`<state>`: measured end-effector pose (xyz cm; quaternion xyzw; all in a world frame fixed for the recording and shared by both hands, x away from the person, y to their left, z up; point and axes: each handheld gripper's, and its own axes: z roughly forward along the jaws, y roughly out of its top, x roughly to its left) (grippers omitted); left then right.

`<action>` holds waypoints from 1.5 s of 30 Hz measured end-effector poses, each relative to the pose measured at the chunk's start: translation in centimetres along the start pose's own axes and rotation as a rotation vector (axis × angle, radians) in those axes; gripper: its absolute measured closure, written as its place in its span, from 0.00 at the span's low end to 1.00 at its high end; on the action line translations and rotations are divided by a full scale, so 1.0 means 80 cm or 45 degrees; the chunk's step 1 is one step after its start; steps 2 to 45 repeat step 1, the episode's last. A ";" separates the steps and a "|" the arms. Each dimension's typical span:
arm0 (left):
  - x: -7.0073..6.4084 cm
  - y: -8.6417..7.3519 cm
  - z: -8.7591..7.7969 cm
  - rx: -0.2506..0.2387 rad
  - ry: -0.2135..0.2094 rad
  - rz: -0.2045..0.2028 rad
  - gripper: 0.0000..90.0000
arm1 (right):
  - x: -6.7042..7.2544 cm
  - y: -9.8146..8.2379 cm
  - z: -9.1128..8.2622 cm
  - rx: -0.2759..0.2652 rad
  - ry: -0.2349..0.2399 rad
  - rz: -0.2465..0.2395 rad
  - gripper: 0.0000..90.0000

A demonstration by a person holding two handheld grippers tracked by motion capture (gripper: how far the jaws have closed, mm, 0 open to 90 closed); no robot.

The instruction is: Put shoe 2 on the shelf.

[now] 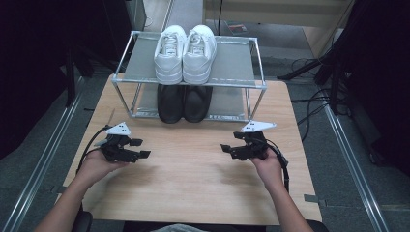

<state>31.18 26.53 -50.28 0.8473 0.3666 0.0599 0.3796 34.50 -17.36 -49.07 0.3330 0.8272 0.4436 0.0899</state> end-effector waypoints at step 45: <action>0.000 0.000 0.001 0.005 -0.006 0.005 0.39 | 0.001 0.000 0.001 0.013 -0.010 -0.011 0.28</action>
